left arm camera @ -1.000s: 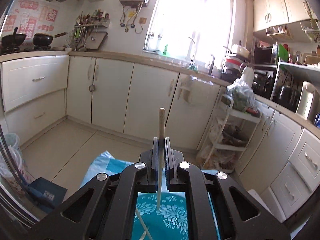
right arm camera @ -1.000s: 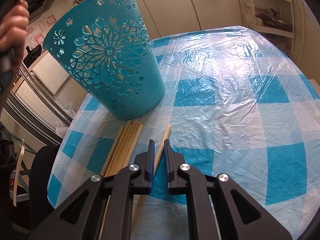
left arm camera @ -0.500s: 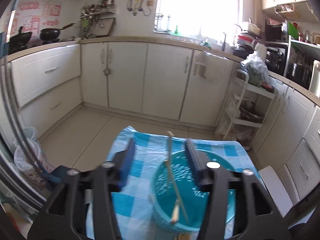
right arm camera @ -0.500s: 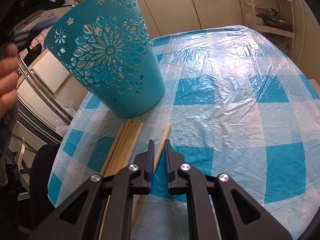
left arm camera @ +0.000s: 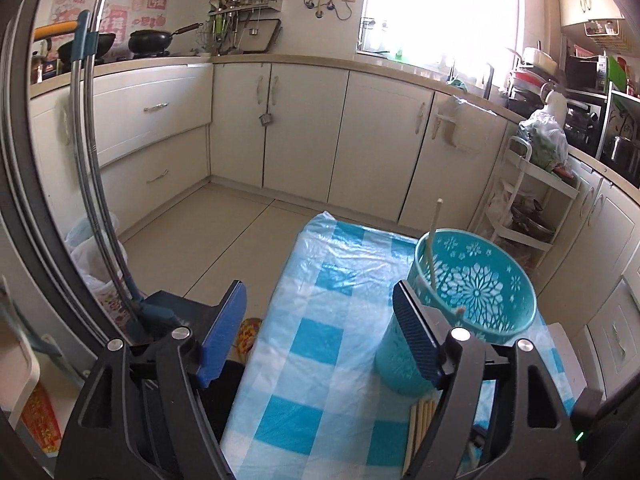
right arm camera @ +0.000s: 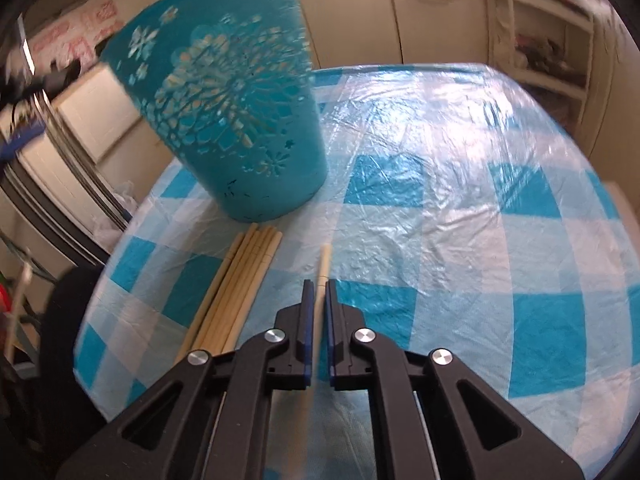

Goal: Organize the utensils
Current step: 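Grasp a chopstick from the bundle with the right tool, then lift the chopstick with the right tool and drop it into the basket, then reach the left tool to the bundle and grasp another chopstick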

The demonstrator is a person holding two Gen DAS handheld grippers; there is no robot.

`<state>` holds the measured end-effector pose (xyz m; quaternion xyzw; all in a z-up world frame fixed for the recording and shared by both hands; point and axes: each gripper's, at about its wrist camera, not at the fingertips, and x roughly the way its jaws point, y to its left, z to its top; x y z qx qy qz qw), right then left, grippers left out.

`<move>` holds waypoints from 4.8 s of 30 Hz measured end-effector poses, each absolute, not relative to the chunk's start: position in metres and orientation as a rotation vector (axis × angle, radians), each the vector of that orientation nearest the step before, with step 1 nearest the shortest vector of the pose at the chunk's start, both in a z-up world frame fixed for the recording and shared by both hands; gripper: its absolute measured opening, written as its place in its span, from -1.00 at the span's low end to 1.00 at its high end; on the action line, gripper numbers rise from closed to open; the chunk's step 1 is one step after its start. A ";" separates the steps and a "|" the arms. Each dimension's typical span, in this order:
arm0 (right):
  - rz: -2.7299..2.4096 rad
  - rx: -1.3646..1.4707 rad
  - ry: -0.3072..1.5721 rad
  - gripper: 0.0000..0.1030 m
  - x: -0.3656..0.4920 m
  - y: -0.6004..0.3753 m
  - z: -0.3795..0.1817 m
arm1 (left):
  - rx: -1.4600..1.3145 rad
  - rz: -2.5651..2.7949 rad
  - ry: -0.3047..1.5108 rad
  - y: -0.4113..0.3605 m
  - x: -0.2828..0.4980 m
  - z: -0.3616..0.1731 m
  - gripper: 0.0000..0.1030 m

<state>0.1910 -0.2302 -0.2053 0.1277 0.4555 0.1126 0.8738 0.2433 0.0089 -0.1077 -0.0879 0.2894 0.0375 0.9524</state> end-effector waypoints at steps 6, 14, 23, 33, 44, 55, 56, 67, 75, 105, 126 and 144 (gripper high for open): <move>0.311 0.426 0.822 -0.89 0.174 -0.256 -0.162 | -0.182 0.072 0.643 0.017 0.234 -0.123 0.46; 0.388 0.484 0.621 -0.91 0.168 -0.265 -0.088 | -0.193 0.063 0.684 0.020 0.232 -0.133 0.46; 0.407 0.399 0.546 -0.95 0.185 -0.259 -0.042 | -0.206 0.053 0.704 0.022 0.233 -0.137 0.47; 0.099 0.333 0.894 -0.26 0.261 -0.269 -0.176 | -0.220 0.050 0.754 0.024 0.238 -0.153 0.49; -0.003 0.034 0.945 -0.87 0.317 -0.237 -0.221 | -0.249 0.081 0.807 0.038 0.250 -0.175 0.50; 0.190 0.420 0.614 -0.89 0.242 -0.286 -0.099 | -0.227 0.069 0.820 0.027 0.250 -0.179 0.50; 0.216 0.431 0.560 -0.89 0.240 -0.283 -0.081 | -0.222 0.064 0.818 0.024 0.249 -0.178 0.50; 0.245 0.374 0.250 -0.88 0.307 -0.205 -0.014 | -0.193 0.050 0.800 0.013 0.238 -0.169 0.57; 0.235 0.317 0.363 -0.87 0.316 -0.197 -0.047 | -0.222 0.056 0.816 0.021 0.240 -0.175 0.57; 0.213 0.289 0.738 -0.47 0.179 -0.215 -0.153 | -0.110 0.030 0.755 -0.008 0.203 -0.151 0.66; 0.218 0.108 0.933 -0.62 0.187 -0.173 -0.209 | -0.084 0.026 0.864 -0.007 0.203 -0.184 0.68; 0.182 0.114 0.931 -0.81 0.191 -0.199 -0.208 | 0.080 -0.093 1.025 -0.077 0.240 -0.239 0.68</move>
